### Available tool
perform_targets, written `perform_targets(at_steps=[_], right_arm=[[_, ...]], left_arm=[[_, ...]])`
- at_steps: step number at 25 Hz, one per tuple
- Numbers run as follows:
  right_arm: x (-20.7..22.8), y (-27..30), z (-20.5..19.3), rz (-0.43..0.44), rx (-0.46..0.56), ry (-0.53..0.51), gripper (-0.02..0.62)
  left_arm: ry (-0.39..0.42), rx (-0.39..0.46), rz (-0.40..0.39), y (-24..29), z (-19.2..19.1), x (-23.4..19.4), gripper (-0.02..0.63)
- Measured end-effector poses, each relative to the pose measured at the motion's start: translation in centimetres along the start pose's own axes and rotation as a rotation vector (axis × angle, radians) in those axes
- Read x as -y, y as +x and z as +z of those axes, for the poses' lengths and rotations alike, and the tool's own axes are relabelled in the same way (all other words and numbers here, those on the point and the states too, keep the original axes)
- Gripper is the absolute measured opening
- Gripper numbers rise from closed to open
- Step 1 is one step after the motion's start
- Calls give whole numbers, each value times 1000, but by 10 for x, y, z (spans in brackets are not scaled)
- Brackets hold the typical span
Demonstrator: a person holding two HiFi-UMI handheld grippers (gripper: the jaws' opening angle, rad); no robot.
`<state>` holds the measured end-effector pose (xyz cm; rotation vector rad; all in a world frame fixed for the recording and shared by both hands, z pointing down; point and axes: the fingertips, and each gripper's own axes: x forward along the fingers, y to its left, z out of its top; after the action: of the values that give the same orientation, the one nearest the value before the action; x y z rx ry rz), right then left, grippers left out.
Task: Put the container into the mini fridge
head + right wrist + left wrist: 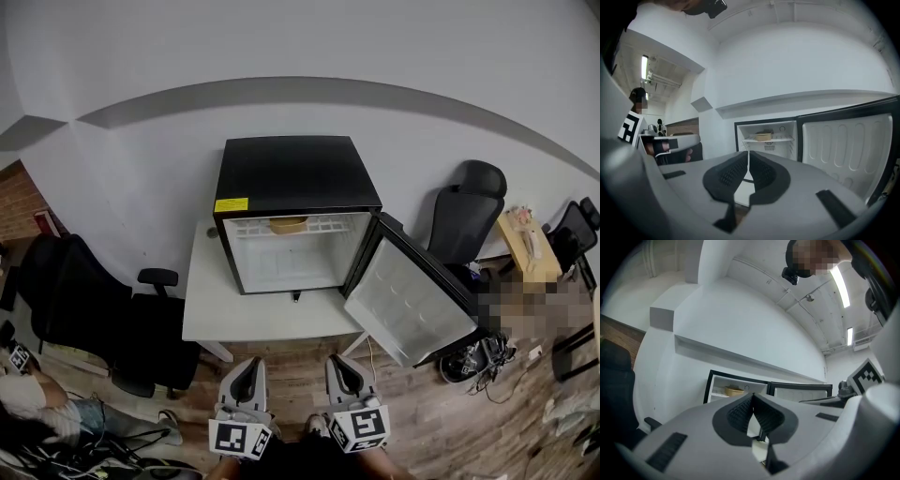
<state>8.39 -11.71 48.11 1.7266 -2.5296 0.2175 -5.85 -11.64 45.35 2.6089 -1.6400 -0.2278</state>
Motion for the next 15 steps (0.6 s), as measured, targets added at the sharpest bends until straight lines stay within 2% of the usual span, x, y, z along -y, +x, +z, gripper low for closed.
perform_targets(at_steps=[15], right_arm=[[-1,2,3,41,13,4,23]], left_arm=[[6,-2,12,5,0,8,8]])
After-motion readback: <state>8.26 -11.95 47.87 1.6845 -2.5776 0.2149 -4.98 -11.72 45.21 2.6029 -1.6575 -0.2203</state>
